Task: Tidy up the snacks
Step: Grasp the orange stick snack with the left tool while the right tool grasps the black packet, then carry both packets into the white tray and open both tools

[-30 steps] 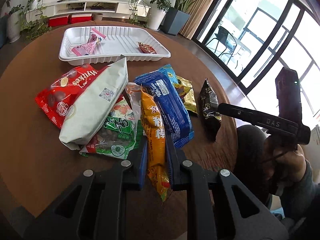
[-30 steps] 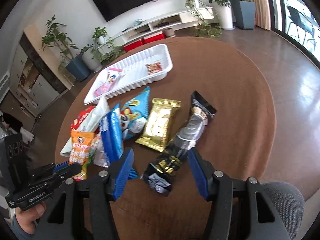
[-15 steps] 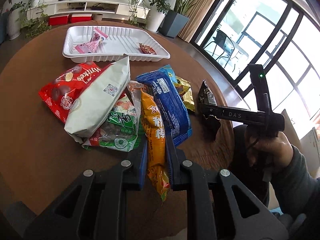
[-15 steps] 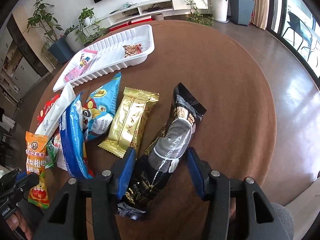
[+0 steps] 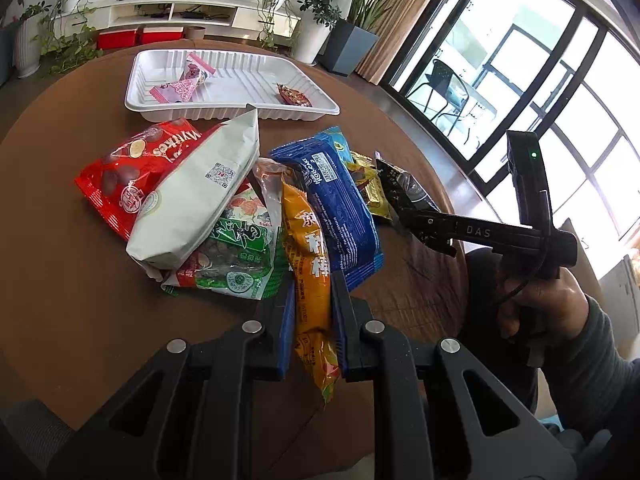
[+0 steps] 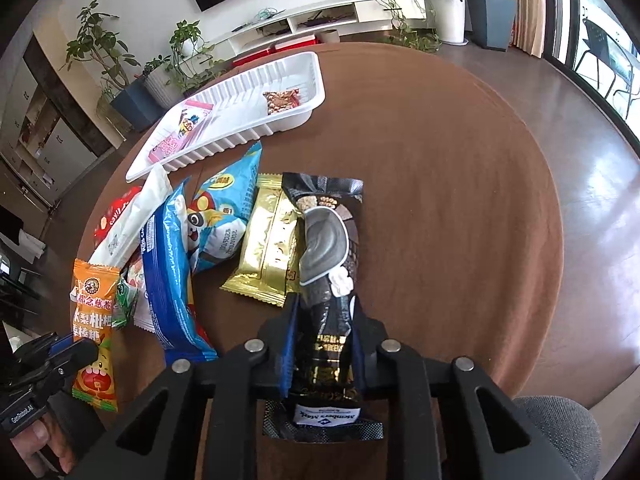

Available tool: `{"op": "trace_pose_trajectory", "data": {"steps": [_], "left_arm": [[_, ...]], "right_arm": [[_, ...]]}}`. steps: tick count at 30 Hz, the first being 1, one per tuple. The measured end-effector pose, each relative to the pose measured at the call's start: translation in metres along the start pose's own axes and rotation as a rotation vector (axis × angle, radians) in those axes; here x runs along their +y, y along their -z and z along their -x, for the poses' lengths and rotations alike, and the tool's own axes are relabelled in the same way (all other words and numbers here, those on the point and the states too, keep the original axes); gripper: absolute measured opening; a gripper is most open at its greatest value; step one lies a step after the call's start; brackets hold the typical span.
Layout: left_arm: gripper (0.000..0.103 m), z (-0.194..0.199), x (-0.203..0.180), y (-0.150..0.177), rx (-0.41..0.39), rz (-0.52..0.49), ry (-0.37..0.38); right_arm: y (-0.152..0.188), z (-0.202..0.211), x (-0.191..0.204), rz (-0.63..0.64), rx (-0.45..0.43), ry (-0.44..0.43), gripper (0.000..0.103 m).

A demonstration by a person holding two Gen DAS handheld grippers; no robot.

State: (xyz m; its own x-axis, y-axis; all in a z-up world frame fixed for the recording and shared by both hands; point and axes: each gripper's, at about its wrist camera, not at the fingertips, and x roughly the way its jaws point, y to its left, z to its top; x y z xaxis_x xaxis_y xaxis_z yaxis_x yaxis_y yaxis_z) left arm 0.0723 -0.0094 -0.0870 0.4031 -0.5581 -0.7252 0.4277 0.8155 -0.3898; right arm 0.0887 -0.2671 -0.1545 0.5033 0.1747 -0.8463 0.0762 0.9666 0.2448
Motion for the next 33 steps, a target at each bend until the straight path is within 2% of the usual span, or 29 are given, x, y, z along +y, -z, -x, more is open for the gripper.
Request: {"op": "trace_pose_trajectory", "data": {"steps": [12, 19, 24, 28, 33], "left_arm": [[0.015, 0.013, 0.006, -0.005, -0.029, 0.028, 0.024], [0.015, 0.042, 0.024, -0.02, -0.087, 0.065, 0.029], [0.015, 0.076, 0.046, -0.049, -0.155, 0.08, 0.01], [0.015, 0.095, 0.069, -0.087, -0.187, 0.058, -0.058], [0.015, 0.095, 0.09, -0.146, -0.186, 0.015, -0.124]], "right_arm": [[-0.001, 0.039, -0.011, -0.06, -0.096, -0.091, 0.023], [-0.019, 0.054, -0.036, -0.118, -0.142, -0.094, 0.023], [-0.05, 0.07, -0.063, -0.166, -0.216, -0.067, 0.023], [-0.085, 0.081, -0.074, -0.183, -0.272, -0.059, 0.023], [-0.135, 0.082, -0.049, -0.118, -0.308, -0.097, 0.023]]}}
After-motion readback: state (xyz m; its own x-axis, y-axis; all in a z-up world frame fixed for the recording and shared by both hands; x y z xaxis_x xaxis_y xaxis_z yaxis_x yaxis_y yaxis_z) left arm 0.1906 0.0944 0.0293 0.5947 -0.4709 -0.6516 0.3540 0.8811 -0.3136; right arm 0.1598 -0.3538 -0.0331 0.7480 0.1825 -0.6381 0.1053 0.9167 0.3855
